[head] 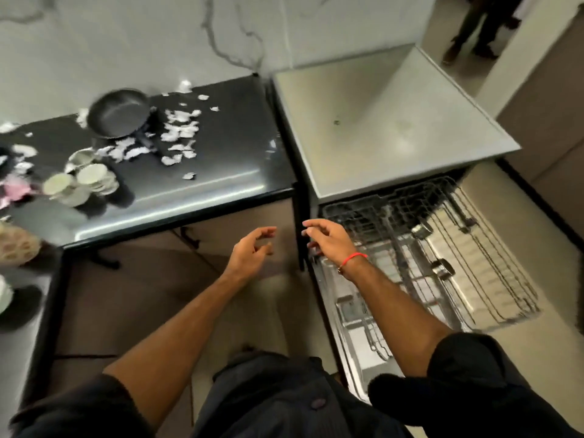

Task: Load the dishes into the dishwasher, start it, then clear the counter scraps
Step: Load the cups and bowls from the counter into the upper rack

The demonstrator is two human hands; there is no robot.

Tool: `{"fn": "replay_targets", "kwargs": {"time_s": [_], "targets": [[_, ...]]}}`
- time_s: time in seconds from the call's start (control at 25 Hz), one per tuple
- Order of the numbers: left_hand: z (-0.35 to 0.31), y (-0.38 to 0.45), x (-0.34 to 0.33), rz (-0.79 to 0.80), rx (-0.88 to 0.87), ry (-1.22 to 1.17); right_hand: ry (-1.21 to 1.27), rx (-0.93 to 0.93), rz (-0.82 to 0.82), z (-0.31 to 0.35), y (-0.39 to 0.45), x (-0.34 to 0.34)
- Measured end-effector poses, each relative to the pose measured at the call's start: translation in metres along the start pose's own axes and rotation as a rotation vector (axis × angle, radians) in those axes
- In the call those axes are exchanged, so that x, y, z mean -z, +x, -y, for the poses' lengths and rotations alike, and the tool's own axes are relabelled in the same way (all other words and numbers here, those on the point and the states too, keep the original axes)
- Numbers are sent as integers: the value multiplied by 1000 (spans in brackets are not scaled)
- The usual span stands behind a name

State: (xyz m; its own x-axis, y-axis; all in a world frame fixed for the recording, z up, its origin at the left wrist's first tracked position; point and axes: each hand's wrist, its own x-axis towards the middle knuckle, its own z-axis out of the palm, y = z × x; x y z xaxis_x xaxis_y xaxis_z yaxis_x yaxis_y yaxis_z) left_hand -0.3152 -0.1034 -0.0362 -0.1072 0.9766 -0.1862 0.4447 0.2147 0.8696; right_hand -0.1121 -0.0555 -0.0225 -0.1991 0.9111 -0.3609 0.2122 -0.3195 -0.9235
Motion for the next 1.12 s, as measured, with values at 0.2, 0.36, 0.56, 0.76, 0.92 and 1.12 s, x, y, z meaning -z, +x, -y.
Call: {"fn": "replay_targets", "kwargs": {"time_s": [0.2, 0.36, 0.56, 0.76, 0.92, 1.12], "targets": [[48, -41, 94, -172, 45, -57, -85, 92, 177, 37, 9, -106], [89, -75, 179, -297, 57, -95, -113, 138, 274, 62, 5, -211], [142, -117, 281, -519, 91, -86, -133, 164, 386, 77, -8, -337], [209, -174, 359, -911, 228, 232, -254, 206, 565, 85, -22, -444], [235, -187, 394, -841, 505, 502, -322, 272, 667, 91, -23, -488], [240, -184, 405, -832, 461, 538, -339, 292, 663, 93, -16, -502]]}}
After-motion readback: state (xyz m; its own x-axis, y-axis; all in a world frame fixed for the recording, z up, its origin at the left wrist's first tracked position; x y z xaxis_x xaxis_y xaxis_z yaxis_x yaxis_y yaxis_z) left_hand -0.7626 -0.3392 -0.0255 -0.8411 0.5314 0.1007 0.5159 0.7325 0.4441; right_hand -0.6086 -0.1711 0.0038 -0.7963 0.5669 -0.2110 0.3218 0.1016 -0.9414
